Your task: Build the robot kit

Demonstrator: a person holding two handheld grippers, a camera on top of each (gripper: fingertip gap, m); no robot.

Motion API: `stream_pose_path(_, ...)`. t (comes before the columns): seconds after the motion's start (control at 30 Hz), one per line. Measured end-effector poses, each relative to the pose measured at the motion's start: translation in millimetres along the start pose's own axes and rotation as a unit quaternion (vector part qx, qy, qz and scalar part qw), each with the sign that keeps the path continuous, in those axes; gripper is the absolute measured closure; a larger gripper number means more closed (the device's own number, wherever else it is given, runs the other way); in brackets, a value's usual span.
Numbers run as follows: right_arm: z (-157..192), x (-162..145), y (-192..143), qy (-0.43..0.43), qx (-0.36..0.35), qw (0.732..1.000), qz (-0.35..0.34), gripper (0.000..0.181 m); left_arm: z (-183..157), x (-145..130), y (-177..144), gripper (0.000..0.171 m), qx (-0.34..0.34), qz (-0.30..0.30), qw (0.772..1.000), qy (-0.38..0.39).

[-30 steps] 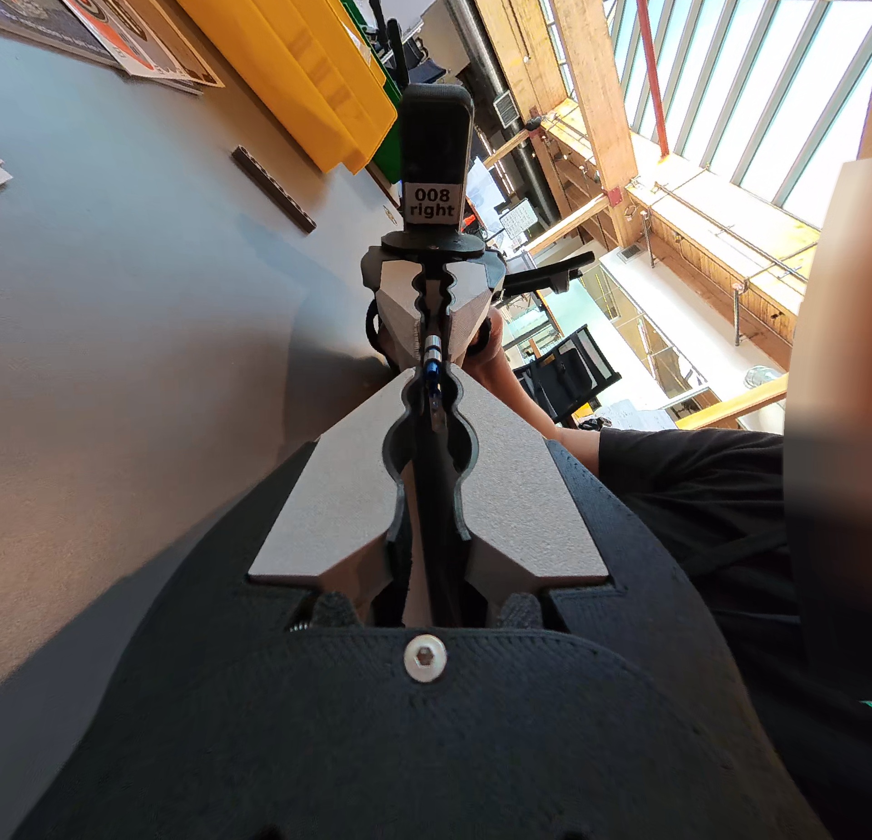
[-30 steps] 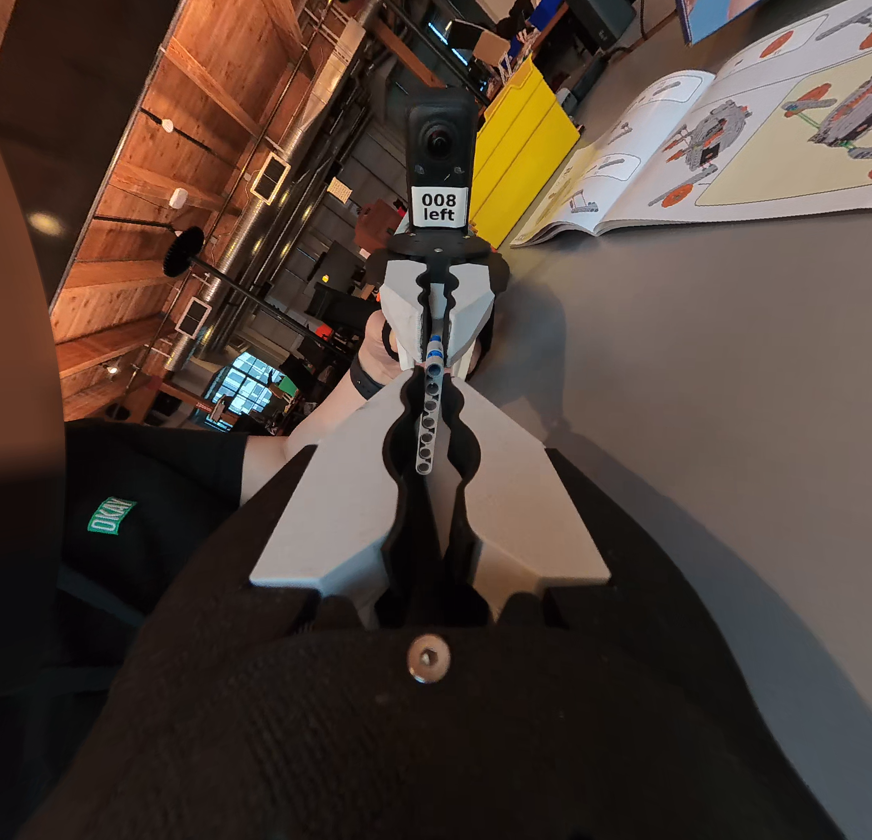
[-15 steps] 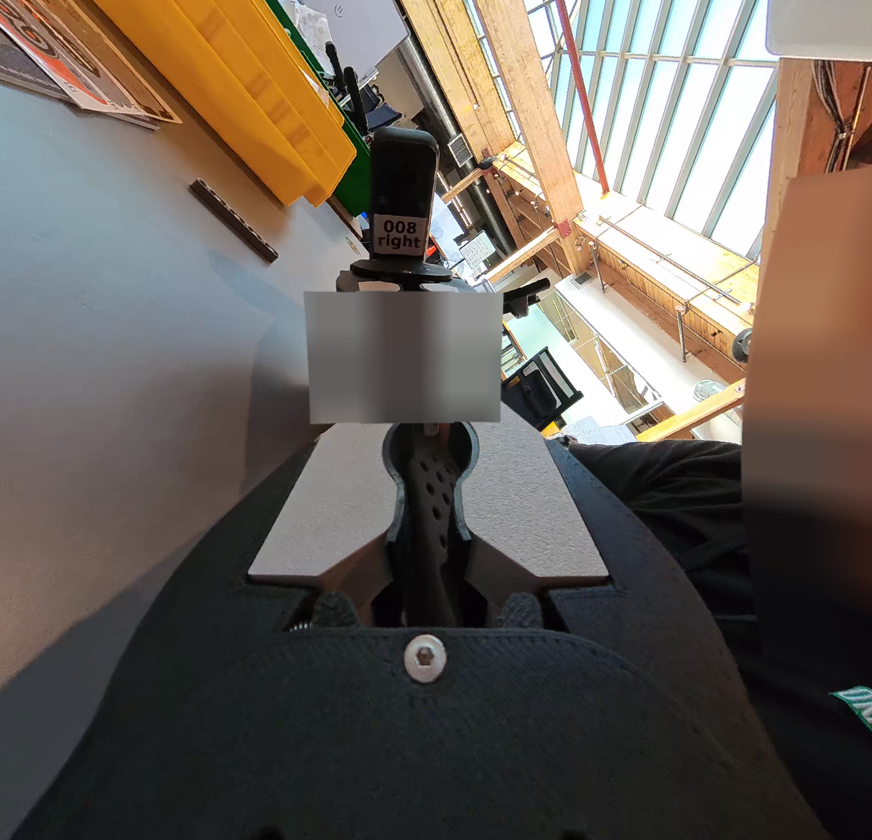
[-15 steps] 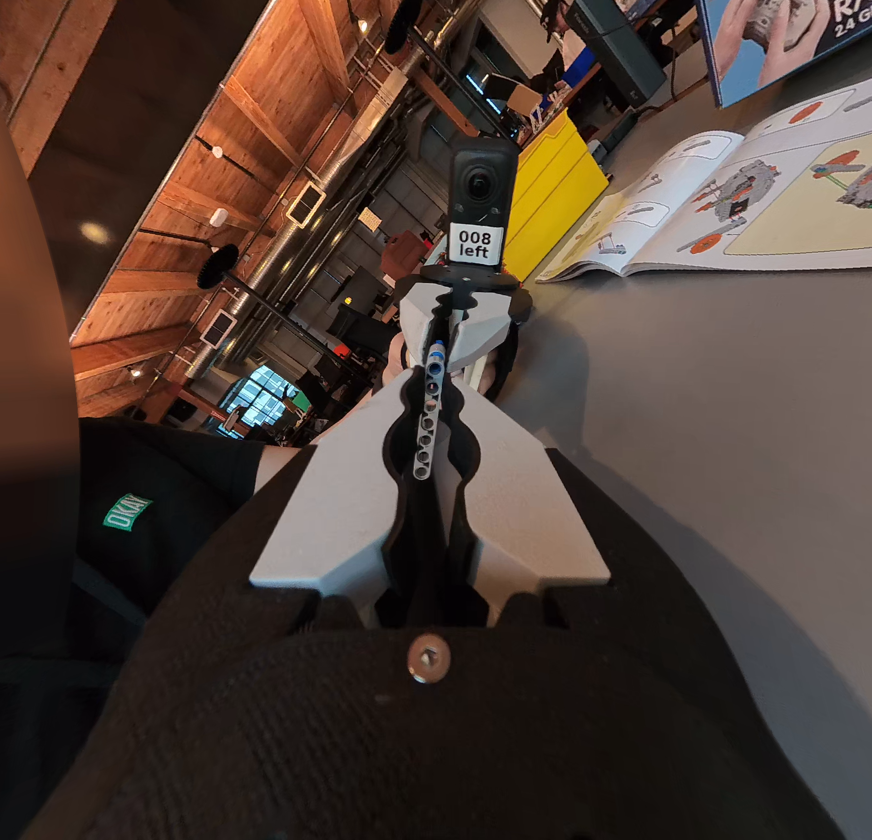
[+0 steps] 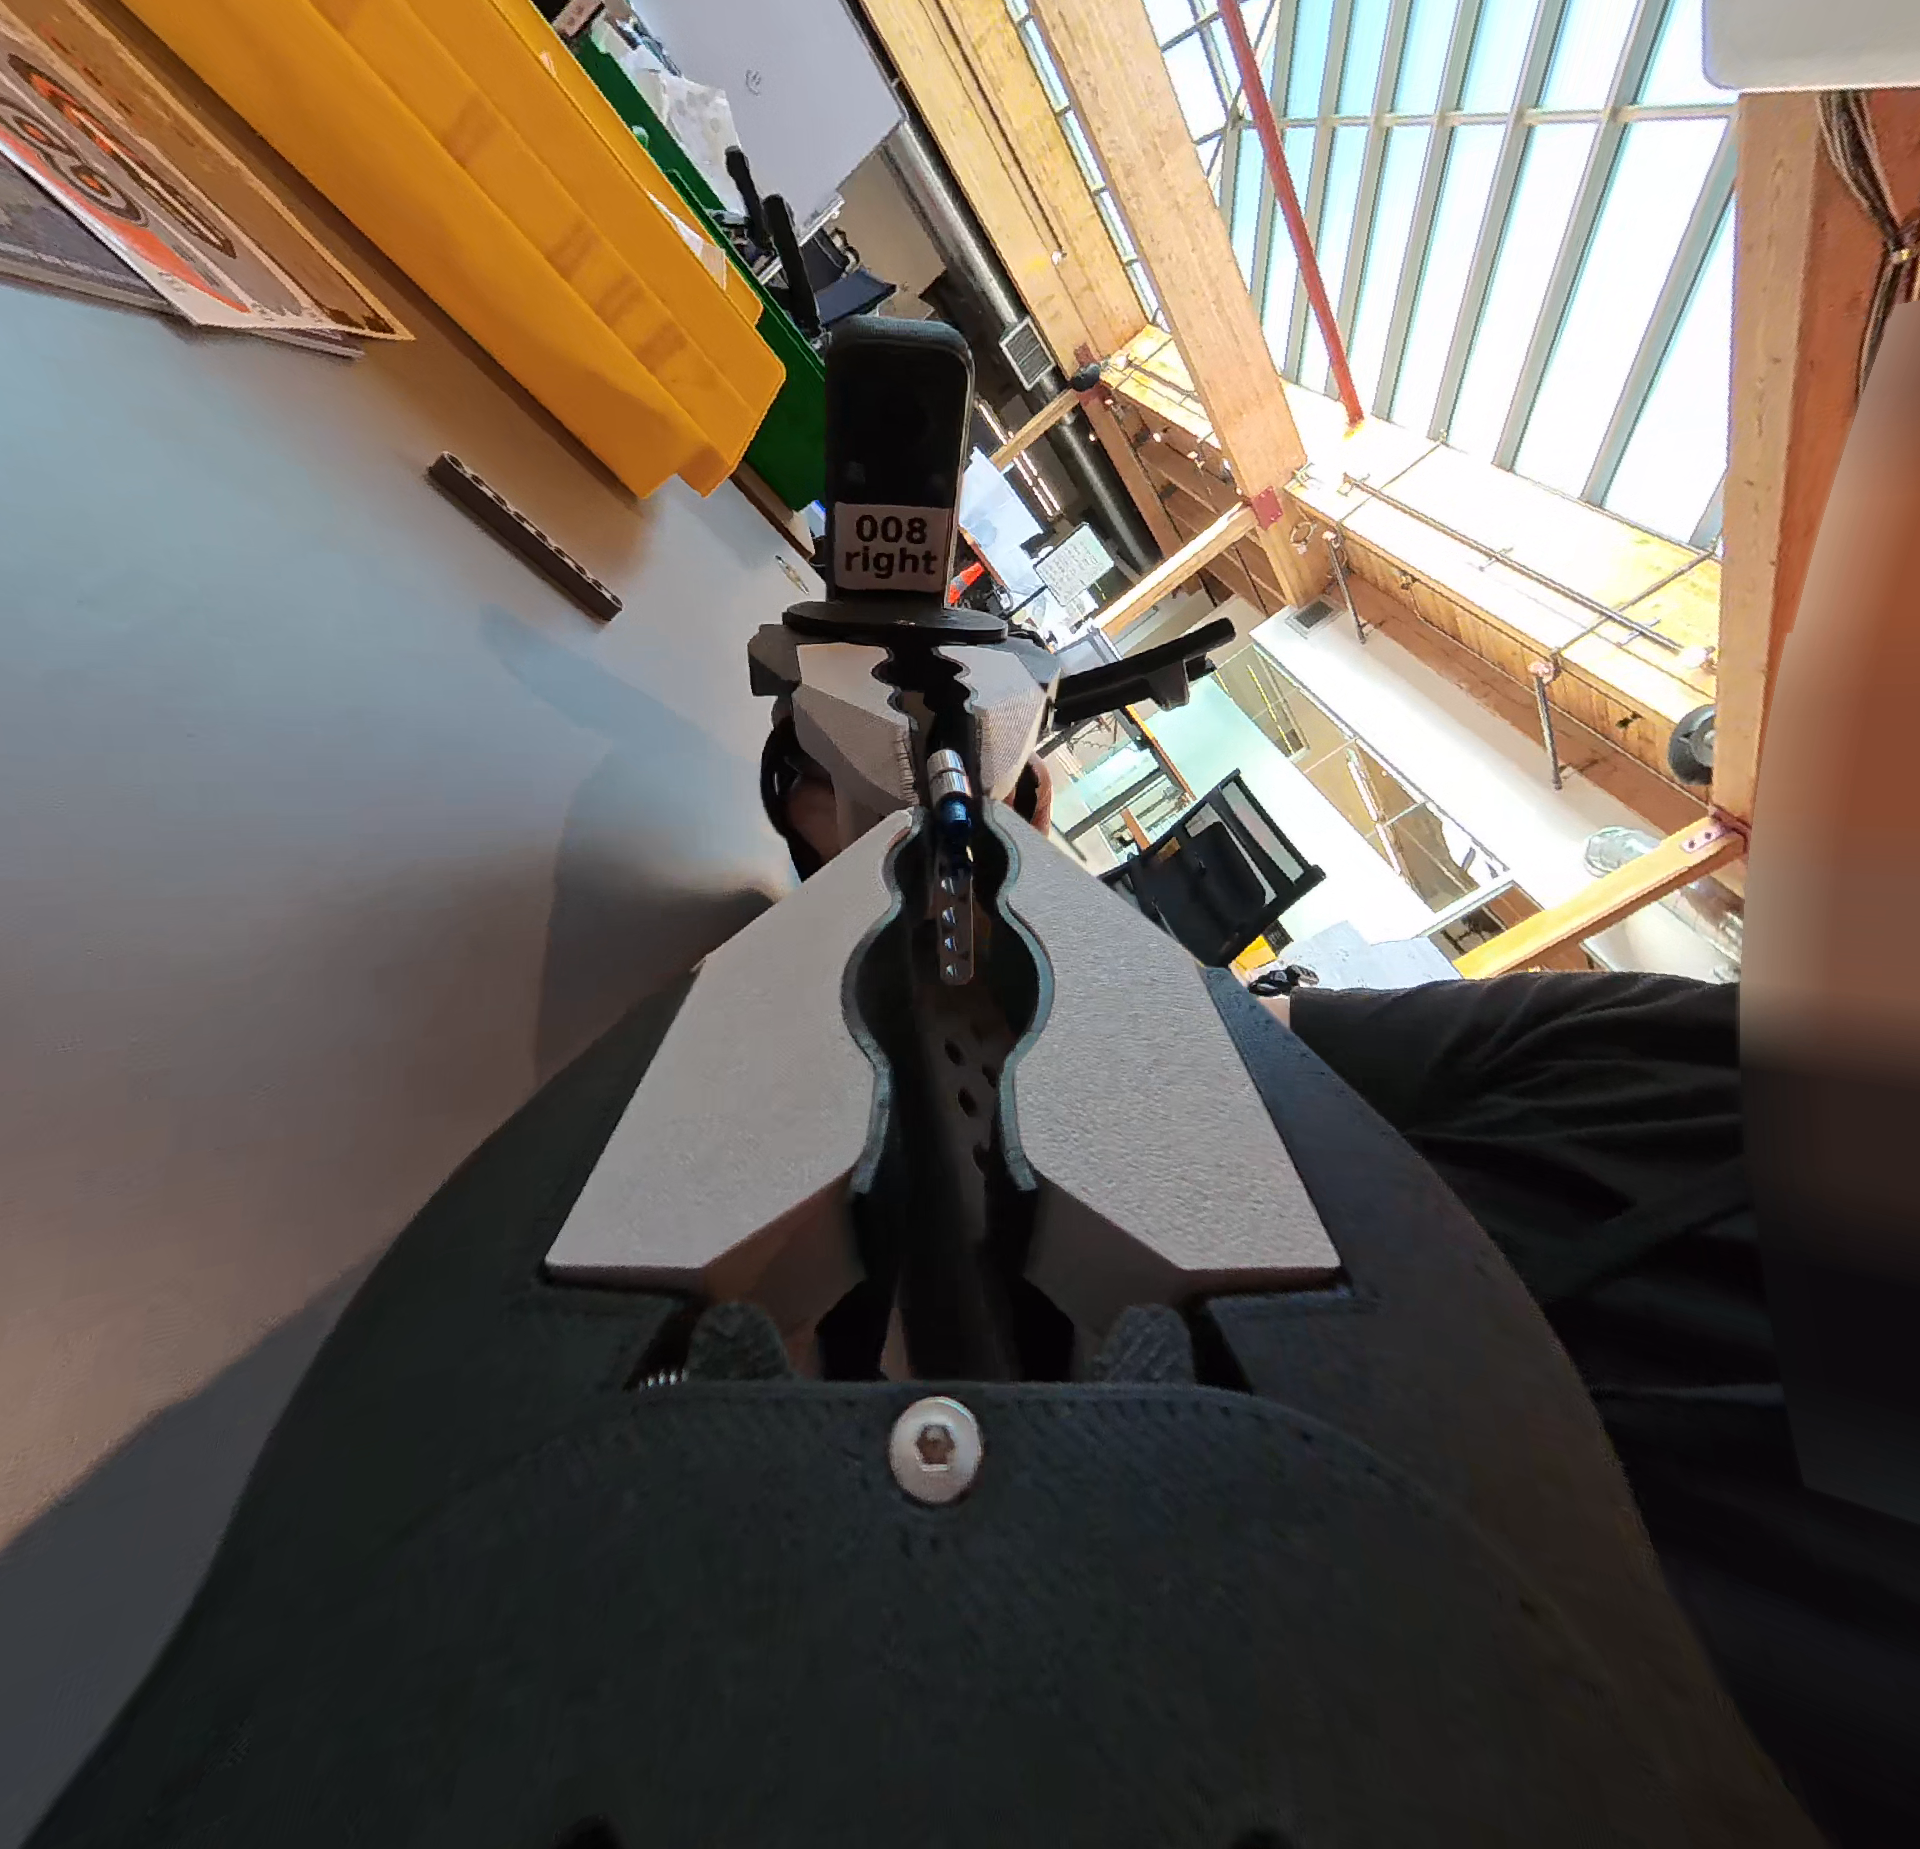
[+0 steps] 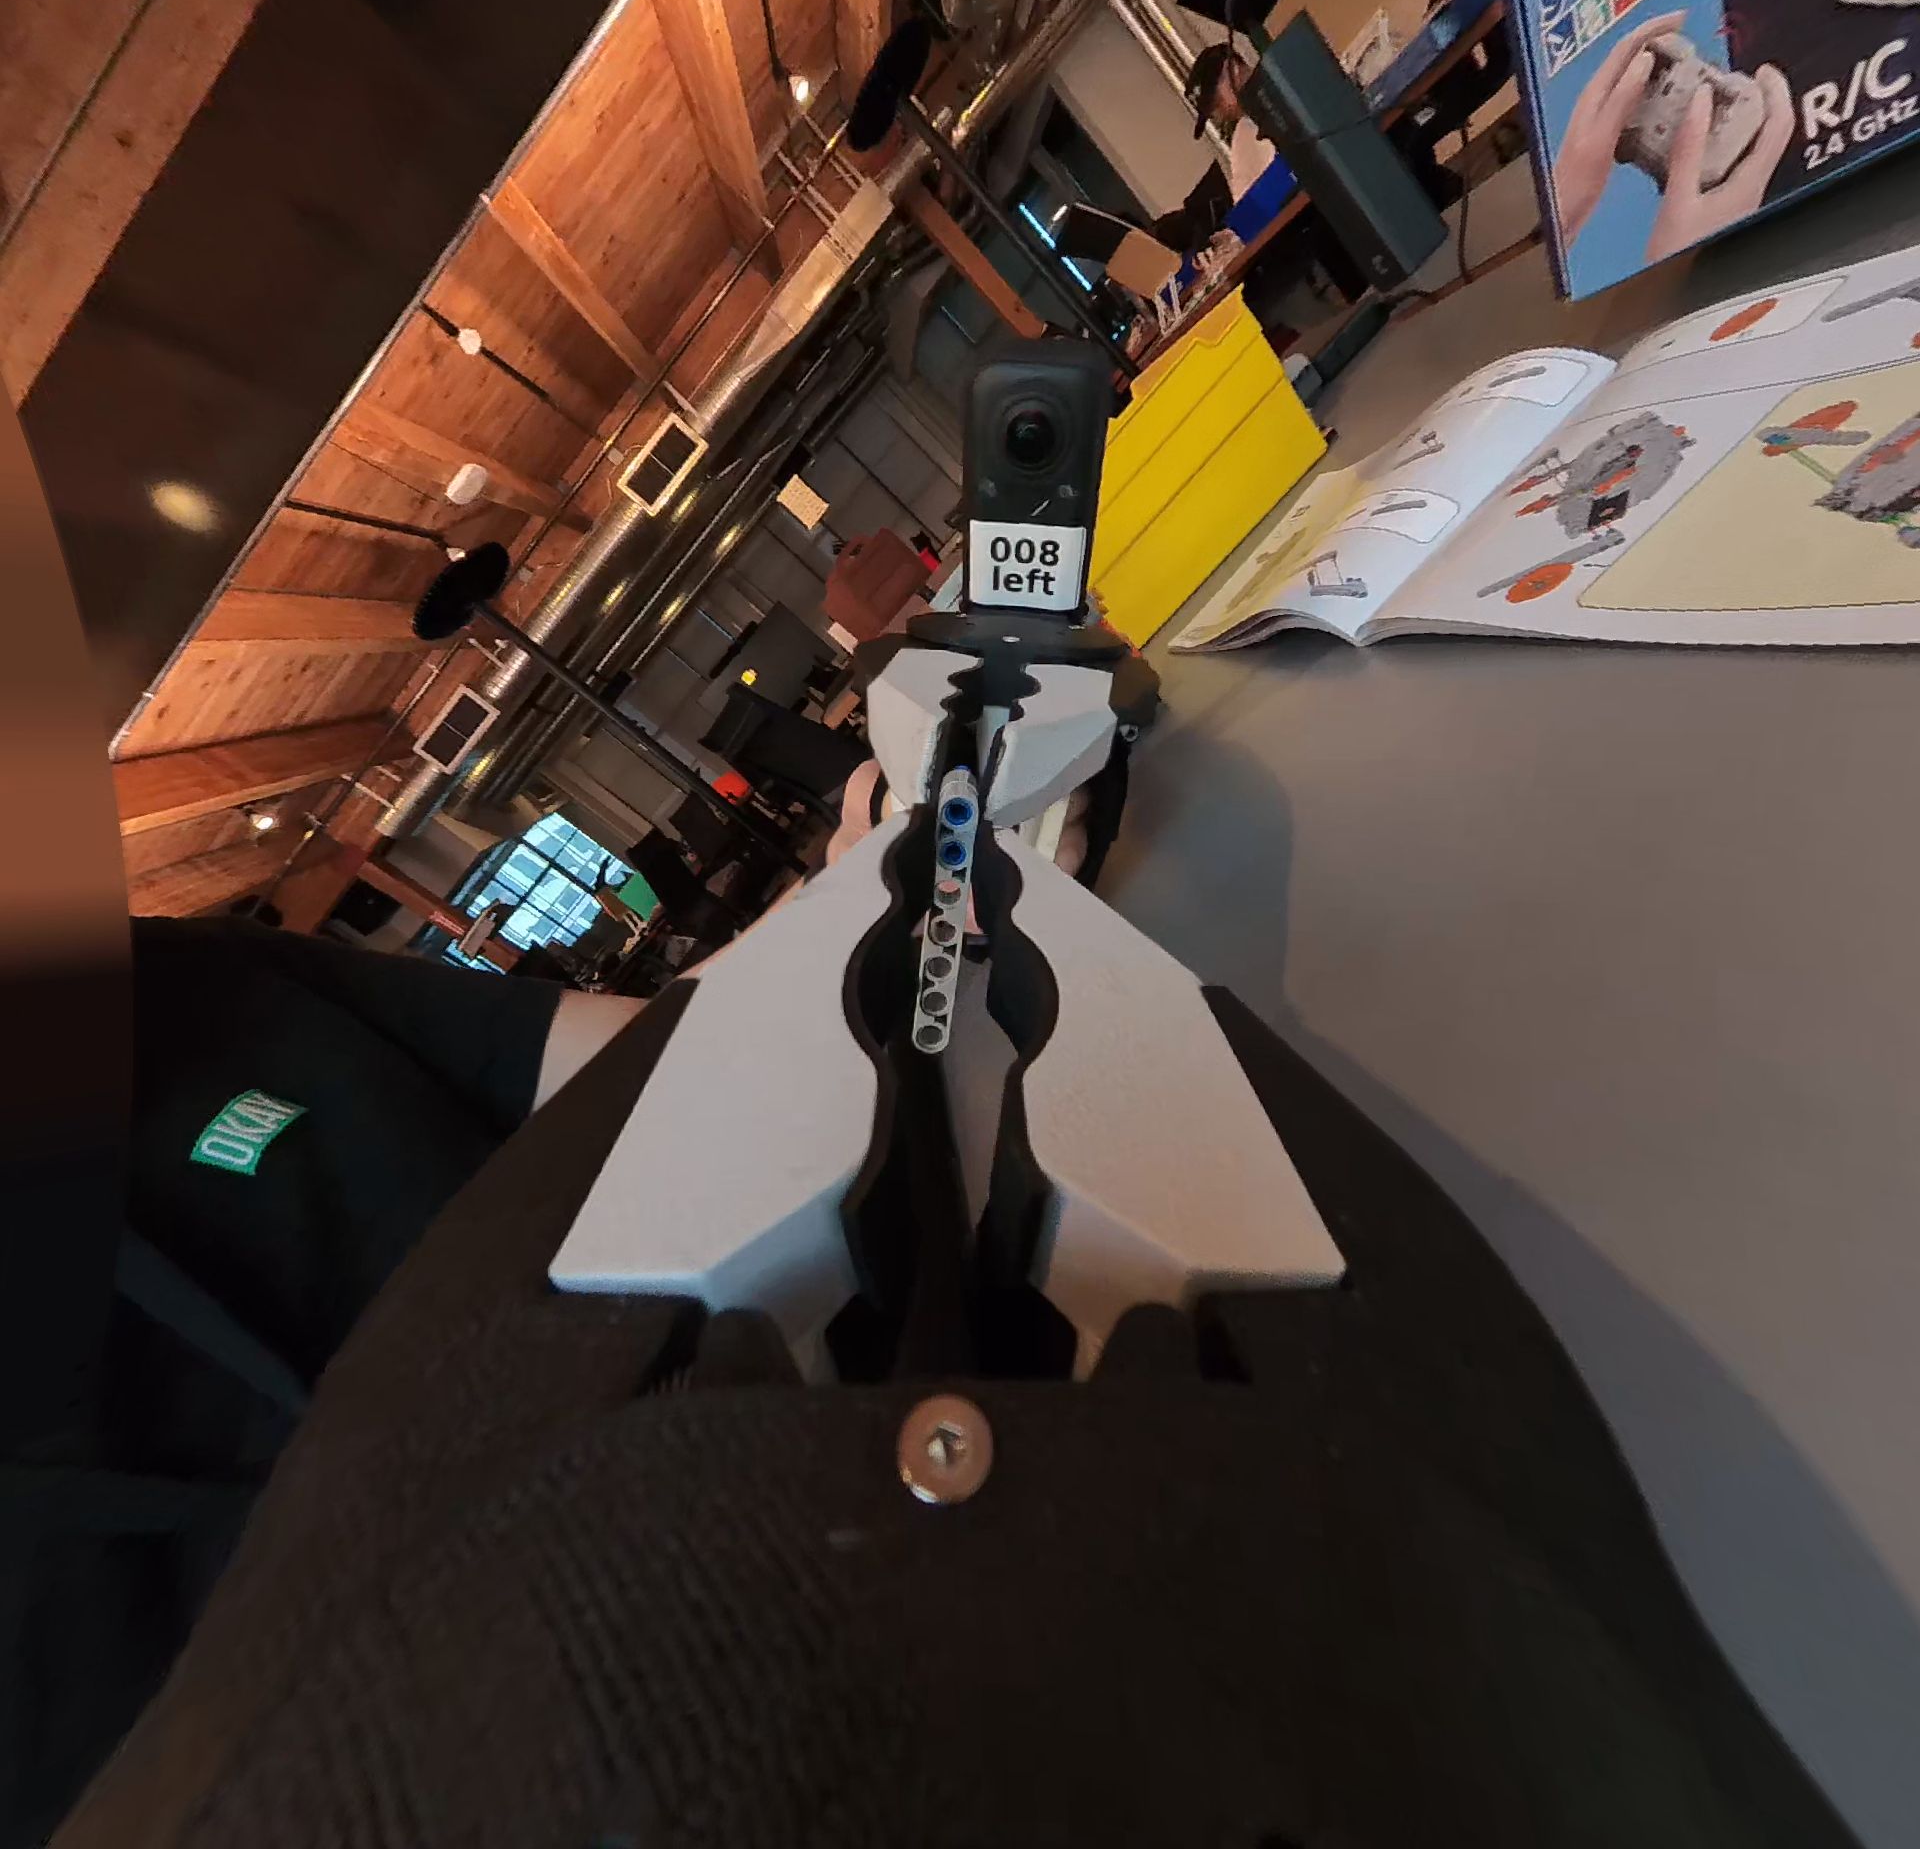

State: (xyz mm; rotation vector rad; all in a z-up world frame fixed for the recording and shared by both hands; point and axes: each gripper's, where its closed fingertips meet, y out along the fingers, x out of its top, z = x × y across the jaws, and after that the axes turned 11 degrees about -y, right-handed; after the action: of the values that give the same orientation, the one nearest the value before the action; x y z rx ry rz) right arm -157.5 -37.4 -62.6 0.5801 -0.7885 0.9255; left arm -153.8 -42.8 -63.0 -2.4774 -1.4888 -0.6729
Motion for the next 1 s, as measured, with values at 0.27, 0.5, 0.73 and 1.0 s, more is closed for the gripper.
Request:
stream_pose_path(0.27,-1,8,0,0.008,0.003,1.0,-0.025,0.176,-3,8,0,0.166,-0.018,-0.018,1.0,-0.012)
stream_pose_path(0.5,-10,16,-7,-0.002,-0.029,0.998,-0.054,0.176,8,16,-9,0.155,0.024,-0.032,0.999,-0.013)
stream_pose_path(0.73,-11,30,-17,-0.02,-0.047,0.993,-0.103,0.177,8,2,16,0.147,0.001,-0.003,0.999,-0.047)
stream_pose_path(1.0,-12,29,-15,-0.033,-0.054,0.993,-0.099,0.177,5,2,22,0.165,0.003,0.001,1.0,-0.009)
